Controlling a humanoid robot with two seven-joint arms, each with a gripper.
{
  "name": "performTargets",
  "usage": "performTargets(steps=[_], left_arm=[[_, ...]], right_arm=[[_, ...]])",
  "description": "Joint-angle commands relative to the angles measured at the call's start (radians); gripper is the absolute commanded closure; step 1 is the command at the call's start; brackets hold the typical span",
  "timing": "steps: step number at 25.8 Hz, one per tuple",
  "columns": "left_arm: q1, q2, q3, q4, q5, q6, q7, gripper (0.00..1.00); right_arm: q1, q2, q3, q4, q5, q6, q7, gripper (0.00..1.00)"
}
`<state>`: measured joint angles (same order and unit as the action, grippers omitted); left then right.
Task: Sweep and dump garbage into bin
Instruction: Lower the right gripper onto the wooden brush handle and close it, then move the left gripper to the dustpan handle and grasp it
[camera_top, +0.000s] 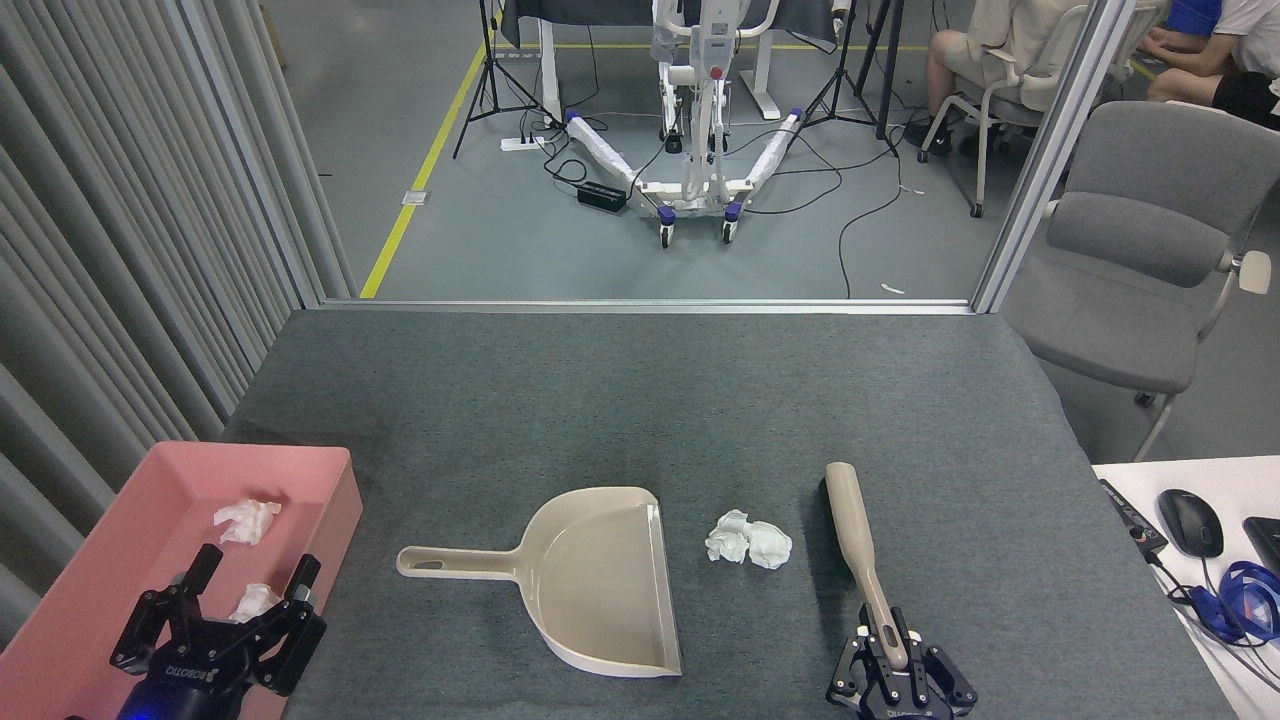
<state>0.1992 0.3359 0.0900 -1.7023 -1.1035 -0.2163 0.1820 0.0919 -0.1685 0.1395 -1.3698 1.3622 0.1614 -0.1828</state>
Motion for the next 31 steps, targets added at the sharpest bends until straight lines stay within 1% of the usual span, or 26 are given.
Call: performTargets(steps=[1, 6, 12, 16, 18, 22, 24, 27, 31], left_arm=[[0.002, 0.0, 0.001, 0.0, 0.001, -0.003, 0.001, 0.01], [0.002, -0.002, -0.001, 0.001, 0.002, -0.002, 0.001, 0.01], [0.0, -0.005, 0.001, 0.016, 0.019, 0.002, 0.001, 0.01], [0.0, -0.002, 0.001, 0.018, 0.017, 0.002, 0.001, 0.01], [-0.001, 0.003, 0.001, 0.018, 0.008, -0.002, -0.001, 0.01], [0.006, -0.002, 0.014, 0.023, 0.004, -0.009, 0.001, 0.01], [0.012, -0.003, 0.017, 0.024, 0.021, -0.014, 0.001, 0.01], [0.025, -0.005, 0.014, 0.001, 0.025, -0.048, -0.001, 0.01], [0.028, -0.005, 0.014, -0.002, 0.027, -0.049, -0.001, 0.01]], right_arm=[[0.0, 0.0, 0.0, 0.0, 0.0, -0.011, 0.003, 0.76], [0.0, -0.002, 0.002, 0.0, 0.0, -0.014, 0.0, 0.84], [0.002, -0.011, 0.0, 0.0, 0.0, -0.016, 0.0, 0.85], [0.008, -0.011, 0.002, -0.005, 0.0, -0.066, 0.002, 0.88], [0.009, -0.009, 0.002, -0.009, 0.002, -0.066, 0.003, 0.88], [0.009, -0.011, 0.002, -0.009, 0.002, -0.068, 0.002, 0.88], [0.009, -0.011, 0.002, -0.008, 0.002, -0.068, 0.002, 0.88], [0.011, -0.011, 0.005, -0.008, 0.002, -0.071, 0.002, 0.88], [0.012, -0.009, 0.011, -0.009, 0.002, -0.111, 0.006, 0.87]])
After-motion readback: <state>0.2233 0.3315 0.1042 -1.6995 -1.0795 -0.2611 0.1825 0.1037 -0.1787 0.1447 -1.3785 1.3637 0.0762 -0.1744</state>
